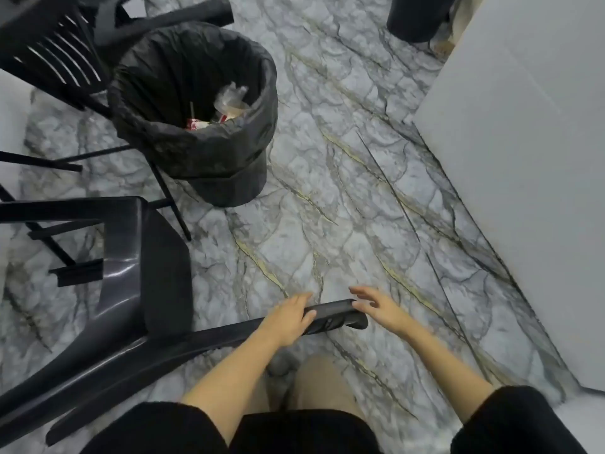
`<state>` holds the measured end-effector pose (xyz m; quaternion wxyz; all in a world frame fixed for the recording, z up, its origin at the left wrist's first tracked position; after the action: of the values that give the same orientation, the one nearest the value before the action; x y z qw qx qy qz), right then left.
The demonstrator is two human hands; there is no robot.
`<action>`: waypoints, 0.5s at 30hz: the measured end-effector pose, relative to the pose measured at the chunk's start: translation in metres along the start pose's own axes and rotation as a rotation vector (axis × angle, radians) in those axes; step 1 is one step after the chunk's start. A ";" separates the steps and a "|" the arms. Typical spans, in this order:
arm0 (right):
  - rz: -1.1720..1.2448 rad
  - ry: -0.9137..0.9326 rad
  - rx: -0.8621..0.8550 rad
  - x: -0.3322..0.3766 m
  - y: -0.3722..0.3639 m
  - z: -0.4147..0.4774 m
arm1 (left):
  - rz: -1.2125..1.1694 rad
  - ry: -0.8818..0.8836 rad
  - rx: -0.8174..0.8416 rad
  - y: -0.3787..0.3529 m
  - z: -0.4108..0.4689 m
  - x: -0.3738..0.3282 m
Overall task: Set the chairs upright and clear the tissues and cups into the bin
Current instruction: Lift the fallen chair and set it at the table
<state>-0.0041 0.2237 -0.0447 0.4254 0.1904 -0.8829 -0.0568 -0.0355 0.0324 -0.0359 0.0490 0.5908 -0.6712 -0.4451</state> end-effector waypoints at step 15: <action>0.267 0.113 -0.209 -0.042 -0.029 0.028 | 0.239 -0.078 -0.263 -0.029 0.028 0.009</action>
<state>0.0064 0.2110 -0.1001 0.4957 0.0290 -0.8643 -0.0805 -0.0328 0.0433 -0.0761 0.1523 0.4777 -0.6741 -0.5424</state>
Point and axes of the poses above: each hand's wrist, its own z-axis towards the middle knuckle, its own y-axis out of the back of the hand, x = y × z, the point moved 6 cm from there along z, towards the middle knuckle, and after that the axes turned 7 degrees about z, right-handed, at the moved point
